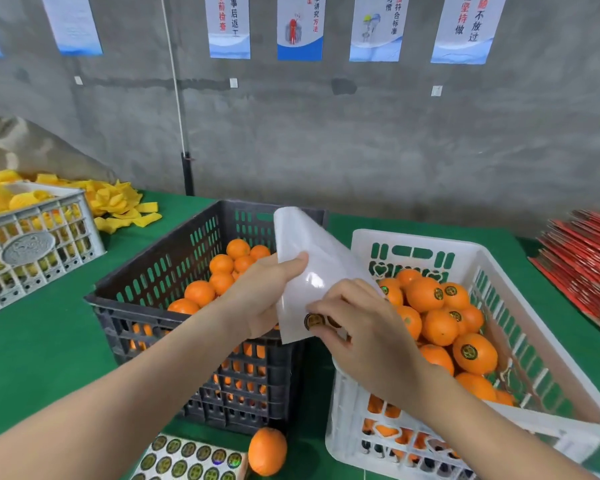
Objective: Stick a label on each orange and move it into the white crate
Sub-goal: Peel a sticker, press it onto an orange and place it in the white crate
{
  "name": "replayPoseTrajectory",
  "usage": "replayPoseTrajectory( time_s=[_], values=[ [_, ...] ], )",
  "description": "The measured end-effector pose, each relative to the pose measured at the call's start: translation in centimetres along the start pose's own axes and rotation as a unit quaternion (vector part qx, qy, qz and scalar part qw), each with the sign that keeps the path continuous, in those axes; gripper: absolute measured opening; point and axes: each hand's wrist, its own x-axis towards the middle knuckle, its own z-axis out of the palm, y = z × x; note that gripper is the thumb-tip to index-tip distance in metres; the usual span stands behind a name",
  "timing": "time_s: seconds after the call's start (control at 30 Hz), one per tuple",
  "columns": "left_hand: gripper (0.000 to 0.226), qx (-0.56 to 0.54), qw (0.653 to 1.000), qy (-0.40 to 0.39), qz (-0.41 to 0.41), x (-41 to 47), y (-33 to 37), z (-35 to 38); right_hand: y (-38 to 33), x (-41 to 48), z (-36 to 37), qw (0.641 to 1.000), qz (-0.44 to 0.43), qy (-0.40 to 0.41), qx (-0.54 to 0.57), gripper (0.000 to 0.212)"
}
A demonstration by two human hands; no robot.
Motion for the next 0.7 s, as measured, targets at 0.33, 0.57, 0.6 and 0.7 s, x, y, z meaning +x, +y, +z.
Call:
replayPoseTrajectory(
  time_s=[0.33,0.57,0.6,0.7],
  values=[
    [0.018,0.056,0.998,-0.023,0.014,-0.9,-1.0,-0.2,0.3,-1.3,1.1,0.996,0.009,0.082,-0.031,0.010],
    [0.015,0.078,0.997,0.020,0.000,-1.0,-1.0,-0.6,-0.4,-1.0,1.9,0.997,0.005,0.077,-0.006,0.003],
    [0.015,0.078,0.997,0.021,-0.003,-1.1,-0.9,-0.7,-0.4,-1.0,2.0,0.997,0.008,0.075,0.005,0.003],
    [0.017,0.064,0.998,0.016,-0.015,-1.1,-0.8,-1.2,-0.9,-1.1,2.5,0.995,0.028,0.070,0.060,0.010]
  ],
)
